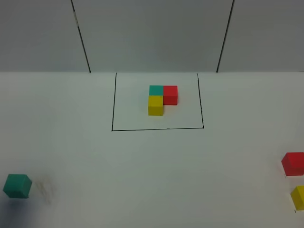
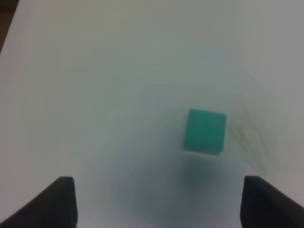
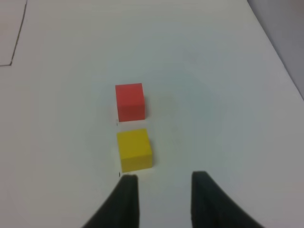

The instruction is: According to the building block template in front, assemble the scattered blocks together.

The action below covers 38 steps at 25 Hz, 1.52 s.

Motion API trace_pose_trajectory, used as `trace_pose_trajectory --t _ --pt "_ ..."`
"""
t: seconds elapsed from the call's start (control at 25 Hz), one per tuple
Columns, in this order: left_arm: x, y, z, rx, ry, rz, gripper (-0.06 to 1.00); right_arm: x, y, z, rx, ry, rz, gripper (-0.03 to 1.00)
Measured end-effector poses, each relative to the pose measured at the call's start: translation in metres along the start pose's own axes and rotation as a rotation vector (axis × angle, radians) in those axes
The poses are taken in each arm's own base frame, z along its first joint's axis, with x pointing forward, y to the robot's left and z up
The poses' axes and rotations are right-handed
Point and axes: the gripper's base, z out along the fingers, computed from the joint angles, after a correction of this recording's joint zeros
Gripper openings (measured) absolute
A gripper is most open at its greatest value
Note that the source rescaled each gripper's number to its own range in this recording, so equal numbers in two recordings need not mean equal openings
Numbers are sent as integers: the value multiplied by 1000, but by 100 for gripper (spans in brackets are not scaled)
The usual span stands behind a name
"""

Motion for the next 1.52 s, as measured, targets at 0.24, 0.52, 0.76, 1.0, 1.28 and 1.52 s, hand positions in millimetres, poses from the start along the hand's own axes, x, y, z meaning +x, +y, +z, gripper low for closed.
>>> trace_pose_trajectory --t 0.24,0.52,0.76,1.0,1.28,1.52 --pt "-24 -8 60 12 129 29 74 0 0 0 0 0 -1 0" --pt "-25 -16 107 37 221 26 74 0 0 0 0 0 -1 0" --pt "-21 -20 126 62 290 58 74 0 0 0 0 0 -1 0" --pt "-19 -27 135 128 306 89 74 0 0 0 0 0 -1 0" --pt "-16 -31 149 160 333 102 74 0 0 0 0 0 -1 0" --pt "-11 -33 167 159 367 101 74 0 0 0 0 0 -1 0"
